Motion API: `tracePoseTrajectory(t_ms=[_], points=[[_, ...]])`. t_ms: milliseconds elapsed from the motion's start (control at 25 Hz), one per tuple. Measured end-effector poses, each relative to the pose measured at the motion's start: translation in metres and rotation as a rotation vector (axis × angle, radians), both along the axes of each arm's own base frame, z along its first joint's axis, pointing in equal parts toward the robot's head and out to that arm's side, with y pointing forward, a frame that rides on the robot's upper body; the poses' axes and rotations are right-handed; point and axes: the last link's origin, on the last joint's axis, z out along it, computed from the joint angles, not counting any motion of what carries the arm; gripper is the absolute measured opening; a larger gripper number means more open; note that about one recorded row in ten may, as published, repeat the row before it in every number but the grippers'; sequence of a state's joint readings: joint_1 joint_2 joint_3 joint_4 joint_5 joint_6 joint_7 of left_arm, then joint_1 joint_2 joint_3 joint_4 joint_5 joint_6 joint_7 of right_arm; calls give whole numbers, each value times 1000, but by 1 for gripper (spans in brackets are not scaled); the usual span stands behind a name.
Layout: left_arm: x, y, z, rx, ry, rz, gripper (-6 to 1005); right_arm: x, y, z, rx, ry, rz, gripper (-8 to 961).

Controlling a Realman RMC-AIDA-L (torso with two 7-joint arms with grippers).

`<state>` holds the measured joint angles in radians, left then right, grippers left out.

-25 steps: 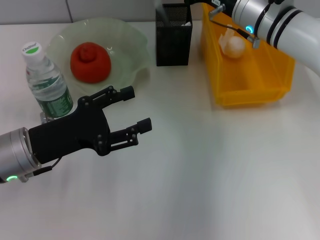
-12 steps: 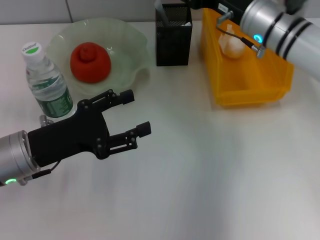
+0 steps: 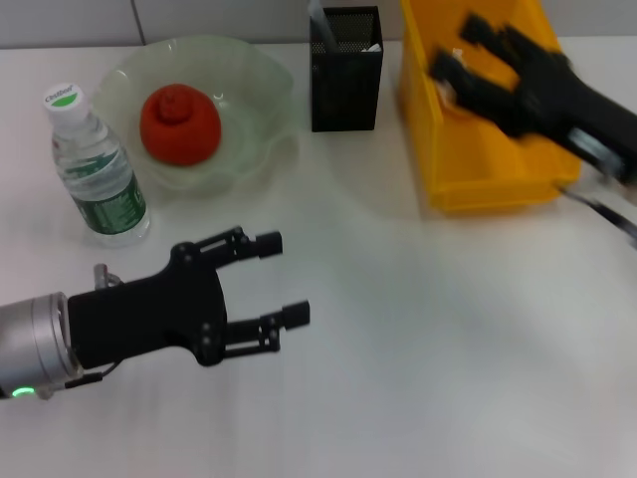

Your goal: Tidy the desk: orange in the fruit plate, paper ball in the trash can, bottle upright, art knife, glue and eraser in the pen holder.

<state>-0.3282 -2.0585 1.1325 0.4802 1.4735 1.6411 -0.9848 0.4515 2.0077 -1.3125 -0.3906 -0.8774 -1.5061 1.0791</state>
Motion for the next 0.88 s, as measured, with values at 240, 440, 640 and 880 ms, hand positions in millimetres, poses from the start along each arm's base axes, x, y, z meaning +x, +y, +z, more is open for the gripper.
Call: tracePoseTrajectory(t_ms=[240, 440, 640, 880], points=[[1, -8, 0, -54, -8, -28, 819, 34, -57, 30, -210, -66, 147, 827], [-3, -11, 0, -89, 18, -36, 819, 60, -80, 28, -275, -213, 149, 827], [-5, -5, 4, -117, 49, -43, 818, 68, -81, 10, -312, -357, 168, 827], [-11, 0, 9, -168, 83, -5, 819, 65, -76, -5, -324, -408, 191, 827]])
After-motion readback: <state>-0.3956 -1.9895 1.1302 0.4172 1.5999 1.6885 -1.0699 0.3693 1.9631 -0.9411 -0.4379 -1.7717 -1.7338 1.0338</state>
